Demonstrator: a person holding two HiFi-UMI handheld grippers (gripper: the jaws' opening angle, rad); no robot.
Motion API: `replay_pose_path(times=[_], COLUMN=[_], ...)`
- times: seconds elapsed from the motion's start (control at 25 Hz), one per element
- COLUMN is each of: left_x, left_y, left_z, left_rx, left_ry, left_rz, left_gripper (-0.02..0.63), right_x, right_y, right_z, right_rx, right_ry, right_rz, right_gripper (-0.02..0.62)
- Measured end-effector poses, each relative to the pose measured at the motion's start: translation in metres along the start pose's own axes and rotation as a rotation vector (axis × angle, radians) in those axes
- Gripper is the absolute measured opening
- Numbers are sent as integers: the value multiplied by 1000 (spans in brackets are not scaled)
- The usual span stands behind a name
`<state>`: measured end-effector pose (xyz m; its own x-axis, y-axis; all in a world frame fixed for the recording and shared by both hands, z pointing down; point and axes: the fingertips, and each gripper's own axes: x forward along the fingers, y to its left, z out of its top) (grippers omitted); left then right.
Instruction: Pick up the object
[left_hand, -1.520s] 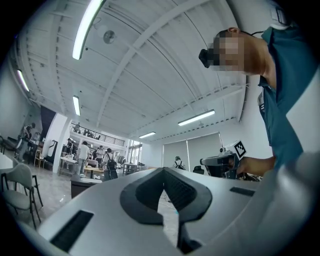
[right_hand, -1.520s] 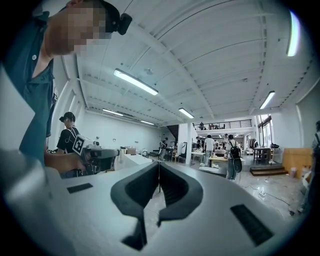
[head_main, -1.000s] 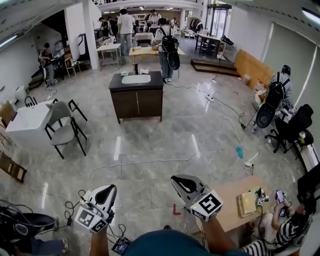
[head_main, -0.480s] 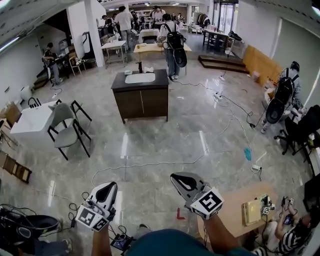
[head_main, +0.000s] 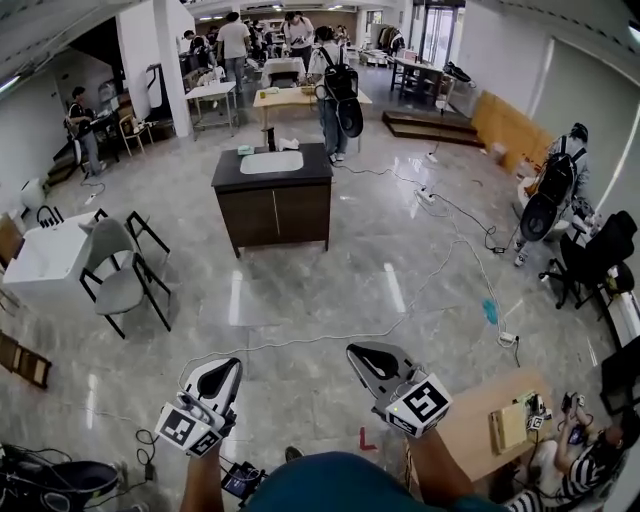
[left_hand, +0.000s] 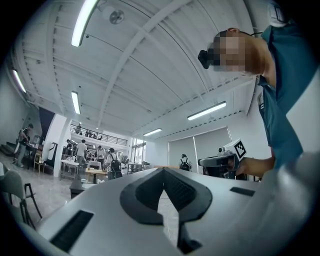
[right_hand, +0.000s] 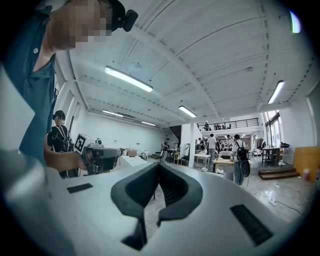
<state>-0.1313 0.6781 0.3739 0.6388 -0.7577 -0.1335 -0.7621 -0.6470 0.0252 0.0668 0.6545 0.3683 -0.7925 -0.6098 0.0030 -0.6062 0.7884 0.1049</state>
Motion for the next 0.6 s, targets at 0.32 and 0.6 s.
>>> replay_pose_path(times=[0.32,0.6], left_x=[9,45], left_y=[67,116], left_z=[1,-12], left_rx=[0,-13], left_ry=[-12,1], left_rz=[-41,-12], left_gripper=[5,5], right_x=[69,120], right_y=[-16,-61], right_z=[5,-4], right_rx=[-18,-20], right_ry=[-9,3], right_rz=[-39,-13], right_gripper=[14,14])
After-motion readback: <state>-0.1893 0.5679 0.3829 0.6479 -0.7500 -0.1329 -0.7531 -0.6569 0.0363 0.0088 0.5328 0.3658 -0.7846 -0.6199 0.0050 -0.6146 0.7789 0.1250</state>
